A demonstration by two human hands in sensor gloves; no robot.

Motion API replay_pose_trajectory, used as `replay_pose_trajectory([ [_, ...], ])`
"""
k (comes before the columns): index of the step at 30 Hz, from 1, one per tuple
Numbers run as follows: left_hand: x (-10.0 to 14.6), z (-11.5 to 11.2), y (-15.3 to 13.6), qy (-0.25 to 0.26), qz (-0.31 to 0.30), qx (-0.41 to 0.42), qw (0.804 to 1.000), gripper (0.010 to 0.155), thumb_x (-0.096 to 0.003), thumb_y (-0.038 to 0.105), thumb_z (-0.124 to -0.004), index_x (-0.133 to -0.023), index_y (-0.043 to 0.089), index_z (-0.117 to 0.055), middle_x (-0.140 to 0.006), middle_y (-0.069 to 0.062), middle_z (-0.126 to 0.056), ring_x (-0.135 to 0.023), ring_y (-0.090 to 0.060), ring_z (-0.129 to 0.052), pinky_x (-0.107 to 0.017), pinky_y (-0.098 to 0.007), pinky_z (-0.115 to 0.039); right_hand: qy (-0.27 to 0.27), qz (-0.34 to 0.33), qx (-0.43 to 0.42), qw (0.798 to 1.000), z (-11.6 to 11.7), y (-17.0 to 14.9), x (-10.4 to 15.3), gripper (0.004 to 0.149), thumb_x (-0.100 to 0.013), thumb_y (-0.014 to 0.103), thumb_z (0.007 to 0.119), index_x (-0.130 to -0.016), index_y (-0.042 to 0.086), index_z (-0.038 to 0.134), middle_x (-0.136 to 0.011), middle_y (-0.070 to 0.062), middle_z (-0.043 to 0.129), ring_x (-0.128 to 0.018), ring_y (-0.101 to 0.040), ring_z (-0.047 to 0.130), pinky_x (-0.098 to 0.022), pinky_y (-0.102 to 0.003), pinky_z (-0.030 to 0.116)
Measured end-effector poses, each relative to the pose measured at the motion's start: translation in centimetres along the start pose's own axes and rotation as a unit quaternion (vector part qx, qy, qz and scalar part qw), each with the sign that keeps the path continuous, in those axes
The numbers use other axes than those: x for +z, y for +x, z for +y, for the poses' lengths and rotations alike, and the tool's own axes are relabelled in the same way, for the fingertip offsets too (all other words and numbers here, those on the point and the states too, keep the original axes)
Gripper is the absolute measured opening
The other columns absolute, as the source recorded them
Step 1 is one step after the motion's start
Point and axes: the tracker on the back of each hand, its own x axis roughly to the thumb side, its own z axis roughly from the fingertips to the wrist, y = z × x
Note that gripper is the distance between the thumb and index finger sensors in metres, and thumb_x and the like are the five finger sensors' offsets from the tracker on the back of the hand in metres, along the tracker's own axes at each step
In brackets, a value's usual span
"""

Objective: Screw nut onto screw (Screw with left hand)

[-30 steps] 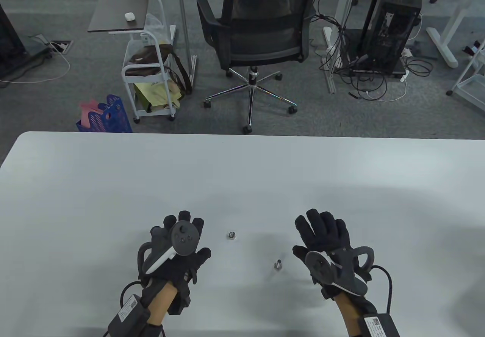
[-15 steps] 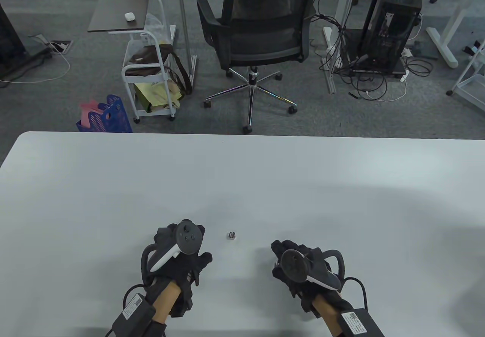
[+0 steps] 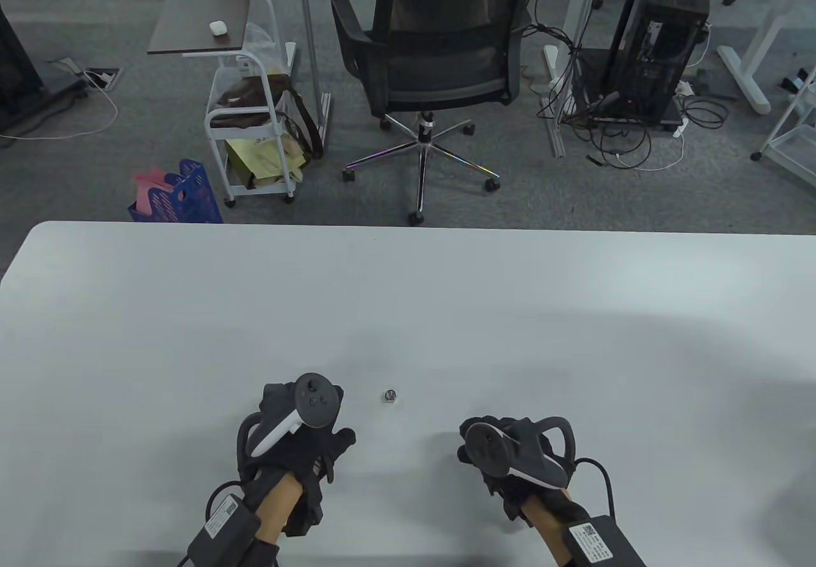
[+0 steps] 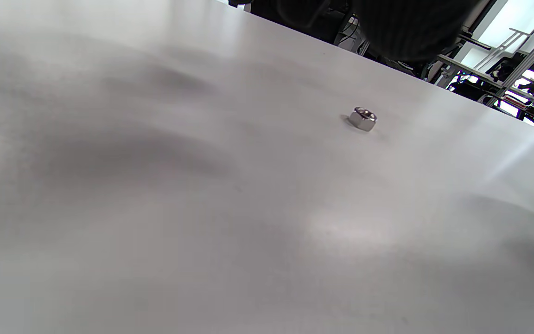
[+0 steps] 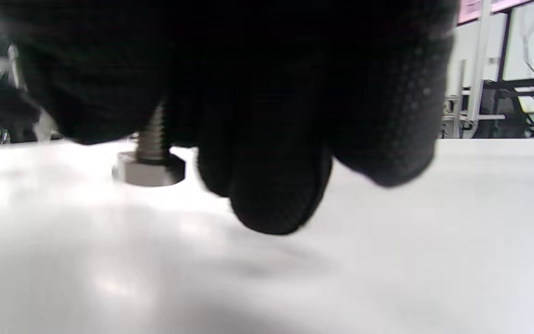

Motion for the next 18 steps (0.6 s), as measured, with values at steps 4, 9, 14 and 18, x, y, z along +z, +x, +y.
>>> replay_pose_trajectory([
  [4, -0.1, -0.1, -0.3, -0.005, 0.004, 0.006, 1.000, 0.081, -0.0394, 0.052, -0.070, -0.111, 0.025, -0.043, -0.120, -0.014, -0.024, -0.112, -0.052, -0.024, -0.074, -0.072, -0.018, -0.015, 0.032, -0.109, 0.993, -1.8, -1.7, 0.2, 0.044, -0.032, 0.032, 0.090, -0.074, 0.020, 0.083, -0.073, -0.008, 0.100, -0.048, -0.024, 0.120, -0.034, -0.037, 0.103],
  [9, -0.1, -0.2, -0.3, -0.007, 0.006, 0.007, 1.000, 0.081, -0.0394, 0.052, -0.069, -0.111, 0.025, -0.043, -0.120, -0.014, -0.025, -0.112, -0.052, -0.024, -0.074, -0.072, -0.018, -0.024, 0.039, -0.207, 0.977, -3.6, -3.5, 0.9, 0.048, -0.033, 0.028, 0.095, -0.079, 0.024, 0.081, -0.083, -0.005, 0.090, -0.058, -0.029, 0.106, -0.047, -0.040, 0.094],
  [14, -0.2, -0.5, -0.1, -0.015, 0.006, 0.001, 1.000, 0.081, -0.0394, 0.052, -0.069, -0.111, 0.024, -0.044, -0.120, -0.015, -0.025, -0.112, -0.052, -0.024, -0.074, -0.072, -0.018, -0.049, 0.056, -0.177, 0.981, -4.4, -5.0, 1.7, 0.054, -0.029, 0.029, 0.100, -0.080, 0.025, 0.083, -0.084, -0.002, 0.090, -0.057, -0.025, 0.103, -0.047, -0.039, 0.092],
  [18, -0.3, -0.7, 0.0, -0.019, 0.006, -0.003, 1.000, 0.081, -0.0393, 0.052, -0.070, -0.111, 0.024, -0.044, -0.120, -0.015, -0.026, -0.112, -0.052, -0.025, -0.074, -0.072, -0.018, -0.077, 0.079, -0.179, 0.978, -4.9, -5.9, 2.1, 0.051, -0.030, 0.028, 0.098, -0.079, 0.024, 0.084, -0.082, -0.003, 0.092, -0.055, -0.027, 0.103, -0.045, -0.040, 0.092],
])
